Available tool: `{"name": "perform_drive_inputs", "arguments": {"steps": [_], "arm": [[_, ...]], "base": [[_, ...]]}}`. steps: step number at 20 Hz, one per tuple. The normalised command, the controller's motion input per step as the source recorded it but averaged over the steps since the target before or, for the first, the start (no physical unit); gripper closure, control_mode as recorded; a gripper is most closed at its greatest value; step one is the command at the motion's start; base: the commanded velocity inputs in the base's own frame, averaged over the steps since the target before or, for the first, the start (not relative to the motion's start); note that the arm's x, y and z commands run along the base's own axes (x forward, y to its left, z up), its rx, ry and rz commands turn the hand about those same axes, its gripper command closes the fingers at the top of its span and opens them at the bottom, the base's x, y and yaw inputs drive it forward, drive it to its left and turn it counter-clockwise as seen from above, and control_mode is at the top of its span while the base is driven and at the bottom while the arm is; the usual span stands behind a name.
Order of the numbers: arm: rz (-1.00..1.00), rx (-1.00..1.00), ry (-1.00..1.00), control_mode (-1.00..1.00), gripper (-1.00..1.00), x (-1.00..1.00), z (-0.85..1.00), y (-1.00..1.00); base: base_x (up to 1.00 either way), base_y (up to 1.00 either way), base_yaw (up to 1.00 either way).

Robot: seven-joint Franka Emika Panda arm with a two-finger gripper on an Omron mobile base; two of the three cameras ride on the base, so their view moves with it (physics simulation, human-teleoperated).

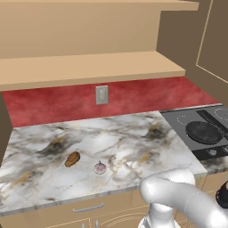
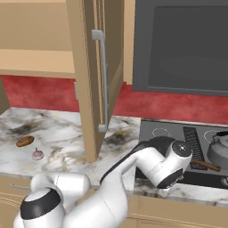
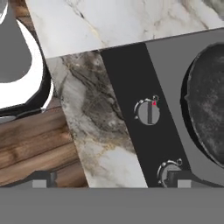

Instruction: Pick the pan from the cabinet and place it on the stove. Then turn on the stove burner for the pan.

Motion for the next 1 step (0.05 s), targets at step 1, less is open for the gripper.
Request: {"name": "perform_drive_inputs", "arguments": {"steps": [1], "arm": [[0.0,0.0,-0.07,-1.0,-1.0,-0.33,0.15,0.0]], "base": [[0.0,0.0,0.0]]}}
